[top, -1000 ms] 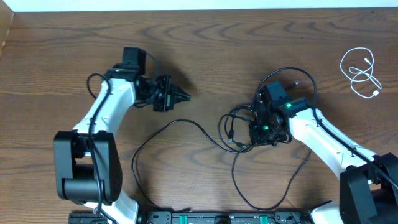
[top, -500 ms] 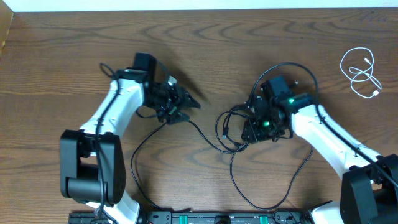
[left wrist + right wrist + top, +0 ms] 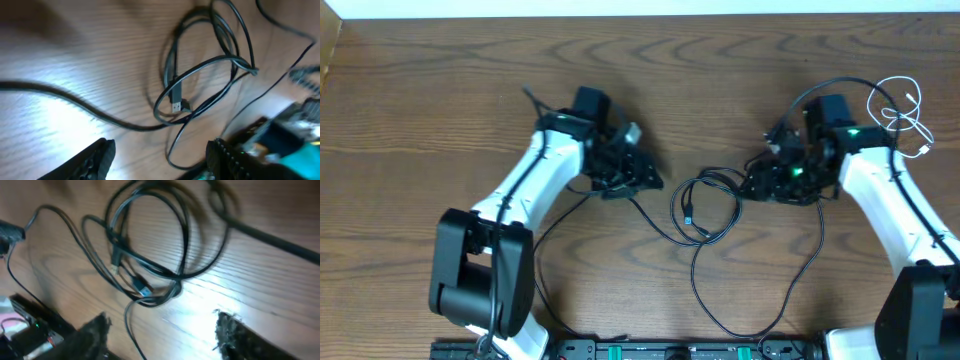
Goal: Untangle cables
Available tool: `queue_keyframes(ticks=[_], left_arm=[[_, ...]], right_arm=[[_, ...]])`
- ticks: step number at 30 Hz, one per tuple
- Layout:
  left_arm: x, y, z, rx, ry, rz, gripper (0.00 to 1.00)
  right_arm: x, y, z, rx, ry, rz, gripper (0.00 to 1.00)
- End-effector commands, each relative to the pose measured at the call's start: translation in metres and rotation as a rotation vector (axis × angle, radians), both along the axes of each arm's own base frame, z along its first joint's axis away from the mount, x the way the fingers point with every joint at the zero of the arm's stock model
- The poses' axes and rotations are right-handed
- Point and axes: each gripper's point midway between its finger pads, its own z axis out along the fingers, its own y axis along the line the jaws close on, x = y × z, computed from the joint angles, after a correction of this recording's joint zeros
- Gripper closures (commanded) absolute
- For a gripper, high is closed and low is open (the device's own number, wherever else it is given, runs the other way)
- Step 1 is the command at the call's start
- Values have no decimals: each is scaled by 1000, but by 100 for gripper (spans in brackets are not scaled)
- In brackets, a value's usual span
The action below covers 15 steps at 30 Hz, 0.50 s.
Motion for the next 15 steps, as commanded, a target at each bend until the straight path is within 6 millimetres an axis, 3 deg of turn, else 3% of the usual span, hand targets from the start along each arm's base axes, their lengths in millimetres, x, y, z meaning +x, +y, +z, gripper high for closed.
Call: queue_keyframes(ticks=[1,9,15], left_arm=[[8,-27,19,125,-247,-159,36],[13,-90,26,298,-640,-364,36],[-1,-114,27,352,-836,-661,36]], right_arm=[[6,-12,8,20,-25,-40,9],[5,-31,-1,-35,-9,-83,3],[3,-31,-3,-37,-3,-83,1]])
